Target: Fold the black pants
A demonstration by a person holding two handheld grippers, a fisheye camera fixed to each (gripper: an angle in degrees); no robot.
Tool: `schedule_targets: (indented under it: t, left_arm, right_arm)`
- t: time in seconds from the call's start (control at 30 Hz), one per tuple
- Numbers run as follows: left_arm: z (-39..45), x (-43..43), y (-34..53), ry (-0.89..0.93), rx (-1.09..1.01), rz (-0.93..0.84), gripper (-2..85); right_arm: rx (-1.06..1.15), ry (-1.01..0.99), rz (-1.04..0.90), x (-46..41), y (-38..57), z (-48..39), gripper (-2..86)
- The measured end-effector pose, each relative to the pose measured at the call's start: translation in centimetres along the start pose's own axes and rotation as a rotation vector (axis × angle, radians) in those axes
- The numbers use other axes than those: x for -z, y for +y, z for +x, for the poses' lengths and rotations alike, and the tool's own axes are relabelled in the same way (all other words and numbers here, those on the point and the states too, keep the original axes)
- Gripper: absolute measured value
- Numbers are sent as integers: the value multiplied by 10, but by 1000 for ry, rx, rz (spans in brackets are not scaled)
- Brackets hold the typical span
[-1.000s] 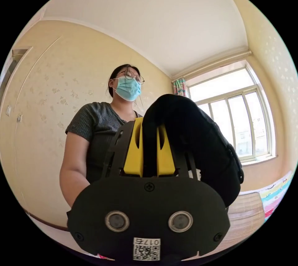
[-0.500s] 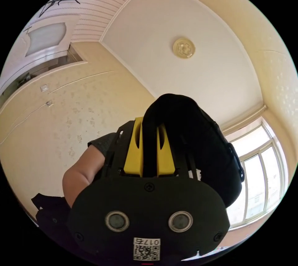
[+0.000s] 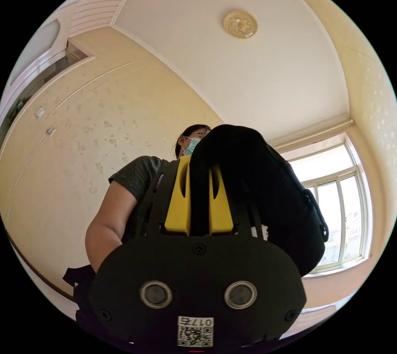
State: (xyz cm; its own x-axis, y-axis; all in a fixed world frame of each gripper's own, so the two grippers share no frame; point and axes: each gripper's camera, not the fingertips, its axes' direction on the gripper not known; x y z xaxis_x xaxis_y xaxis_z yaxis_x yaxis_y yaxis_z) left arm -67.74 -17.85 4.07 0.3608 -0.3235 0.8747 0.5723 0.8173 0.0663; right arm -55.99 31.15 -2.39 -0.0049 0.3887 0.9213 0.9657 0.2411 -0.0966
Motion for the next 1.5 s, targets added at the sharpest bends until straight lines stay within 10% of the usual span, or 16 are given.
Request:
schedule_targets:
  t: [0.43, 0.53, 0.67, 1.17, 1.5]
  left_arm:
    - [-3, -12, 18, 93, -107, 67, 36]
    - [50, -12, 35, 150, -425, 98, 15]
    - [136, -42, 79, -306, -808, 119, -4]
    - [124, -176, 157, -562, -942, 192, -8]
    - [236, -184, 201, -658, -1220, -58, -6]
  right_arm:
    - [-190, 106, -211, -65, 62, 57, 69]
    - [-404, 324, -313, -71, 69, 68, 78]
    - [-699, 1006, -434, -83, 78, 76, 77]
    - [-193, 1600, -573, -301, 192, 8, 128]
    - [49, 1638, -631, -327, 37, 12, 24]
